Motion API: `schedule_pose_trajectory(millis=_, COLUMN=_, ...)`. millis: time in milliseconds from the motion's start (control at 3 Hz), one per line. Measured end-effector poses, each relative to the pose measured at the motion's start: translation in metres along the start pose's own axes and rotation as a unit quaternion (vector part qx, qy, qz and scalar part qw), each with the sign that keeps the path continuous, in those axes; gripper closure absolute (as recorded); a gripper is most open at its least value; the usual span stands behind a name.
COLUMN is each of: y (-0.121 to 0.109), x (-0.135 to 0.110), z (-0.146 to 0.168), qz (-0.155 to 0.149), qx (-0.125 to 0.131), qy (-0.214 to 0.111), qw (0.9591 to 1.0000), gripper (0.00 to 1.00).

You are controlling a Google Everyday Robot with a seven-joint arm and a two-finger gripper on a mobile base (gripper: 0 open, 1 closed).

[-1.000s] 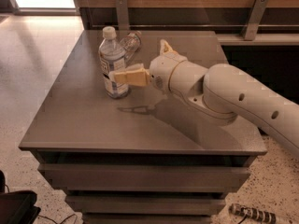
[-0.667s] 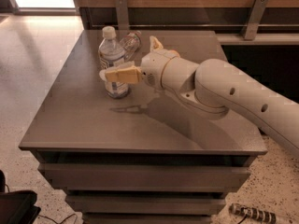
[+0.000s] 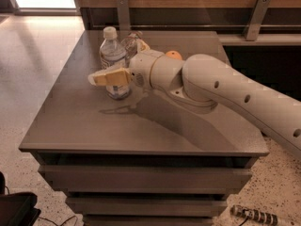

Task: Knock blue plastic bottle over

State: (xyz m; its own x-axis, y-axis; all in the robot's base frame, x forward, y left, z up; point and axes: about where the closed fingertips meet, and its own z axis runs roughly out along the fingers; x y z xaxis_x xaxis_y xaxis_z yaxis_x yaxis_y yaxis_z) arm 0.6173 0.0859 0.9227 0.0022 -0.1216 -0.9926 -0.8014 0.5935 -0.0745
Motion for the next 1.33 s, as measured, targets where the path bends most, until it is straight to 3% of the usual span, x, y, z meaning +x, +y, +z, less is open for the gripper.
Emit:
schedule_pose_trajectory(millis=333, y=0.0003, x=0.0183, z=0.0086, qz=0.026, qx=0.002, qy=0.01, qw=0.9996, gripper=0.17)
schedule_pose_trajectory(millis=1333, y=0.0054, x=0.0144, z=0.0112, qz=0.023, qx=-0.003, qy=0.008, qw=0.9997, gripper=0.86)
